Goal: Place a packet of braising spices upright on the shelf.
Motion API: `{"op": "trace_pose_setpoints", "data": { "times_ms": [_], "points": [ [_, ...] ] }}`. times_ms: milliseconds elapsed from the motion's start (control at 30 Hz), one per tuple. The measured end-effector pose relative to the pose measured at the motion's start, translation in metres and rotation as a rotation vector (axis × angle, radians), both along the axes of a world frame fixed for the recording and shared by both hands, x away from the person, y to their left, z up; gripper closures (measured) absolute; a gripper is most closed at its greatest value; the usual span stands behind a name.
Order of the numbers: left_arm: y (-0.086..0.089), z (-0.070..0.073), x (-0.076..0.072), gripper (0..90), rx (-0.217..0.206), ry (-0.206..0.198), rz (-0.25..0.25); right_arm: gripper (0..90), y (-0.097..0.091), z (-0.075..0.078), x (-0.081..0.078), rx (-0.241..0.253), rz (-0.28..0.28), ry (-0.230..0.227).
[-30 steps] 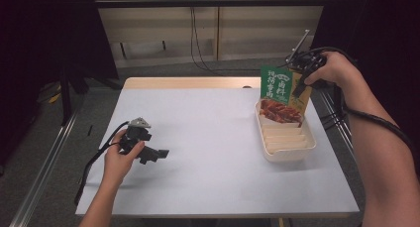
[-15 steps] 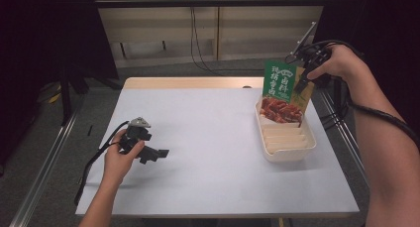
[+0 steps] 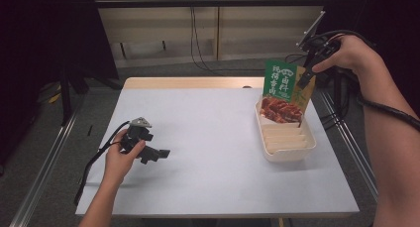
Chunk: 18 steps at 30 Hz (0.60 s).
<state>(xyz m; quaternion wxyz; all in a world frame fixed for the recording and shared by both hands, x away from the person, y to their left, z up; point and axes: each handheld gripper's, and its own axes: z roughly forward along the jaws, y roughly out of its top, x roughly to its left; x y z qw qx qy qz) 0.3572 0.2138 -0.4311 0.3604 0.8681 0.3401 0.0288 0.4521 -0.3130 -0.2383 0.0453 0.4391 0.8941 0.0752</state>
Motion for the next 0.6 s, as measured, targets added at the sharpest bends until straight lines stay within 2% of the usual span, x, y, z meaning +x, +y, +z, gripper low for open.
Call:
{"op": "trace_pose_setpoints", "data": {
  "times_ms": [200,400,600],
  "points": [
    [-0.002,-0.001,-0.002,0.6,0.007,0.006,-0.012,21.7,0.007,0.008,-0.006,0.012,0.0,-0.002],
    [0.0,0.001,-0.002,0.6,-0.01,0.002,-0.006,21.7,0.019,0.016,-0.013,0.022,0.026,0.003],
    [0.001,0.002,-0.003,0.6,-0.01,0.003,-0.007,21.9,0.033,0.018,-0.017,0.028,0.041,0.007]
  ]
}}
